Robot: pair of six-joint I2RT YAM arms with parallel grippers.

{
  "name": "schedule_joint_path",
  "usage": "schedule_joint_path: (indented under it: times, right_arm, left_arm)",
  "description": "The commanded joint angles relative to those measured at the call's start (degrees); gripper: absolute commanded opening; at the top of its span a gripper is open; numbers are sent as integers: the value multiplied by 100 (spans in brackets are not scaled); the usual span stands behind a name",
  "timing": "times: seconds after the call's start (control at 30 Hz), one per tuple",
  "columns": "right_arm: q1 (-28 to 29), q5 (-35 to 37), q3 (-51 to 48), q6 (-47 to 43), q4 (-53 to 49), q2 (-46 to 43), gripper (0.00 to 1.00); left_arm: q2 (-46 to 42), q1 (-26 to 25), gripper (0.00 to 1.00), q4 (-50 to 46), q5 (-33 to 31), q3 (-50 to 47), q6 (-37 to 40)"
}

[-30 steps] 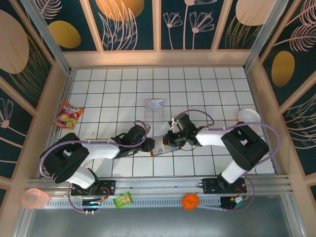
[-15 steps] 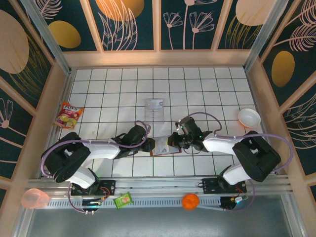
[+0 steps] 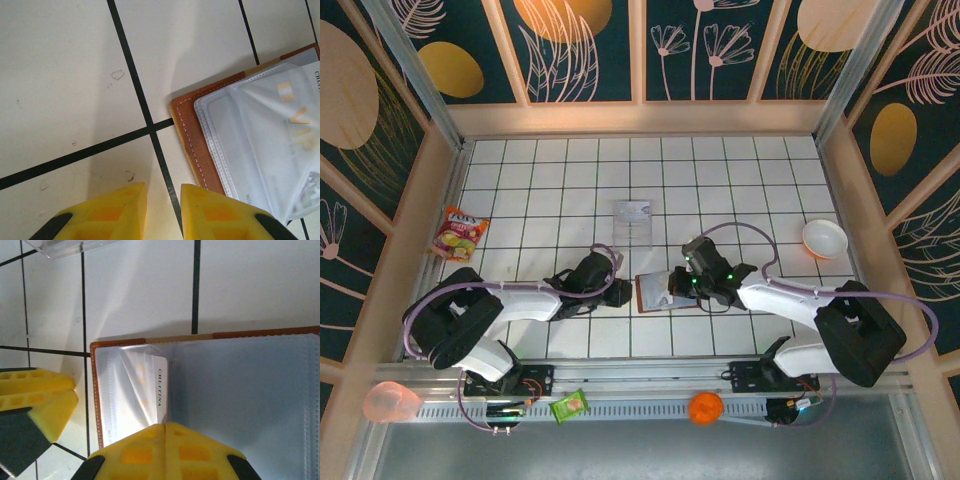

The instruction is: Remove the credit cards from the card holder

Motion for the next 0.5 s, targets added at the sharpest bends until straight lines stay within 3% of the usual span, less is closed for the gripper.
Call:
schedule_joint_path:
  times: [0.0, 0.27, 0.47]
  right_arm:
    - [316, 387, 229, -111, -261, 2, 0]
    - [1185, 742, 721, 426, -30, 641, 0]
    - [1363, 663, 906, 631, 225, 1188, 0]
  left_arm:
    - [-33, 156, 26, -438, -111, -54, 184]
    - [-490, 205, 33, -548, 62, 109, 196]
    - [-551, 77, 38, -250, 445, -115, -60]
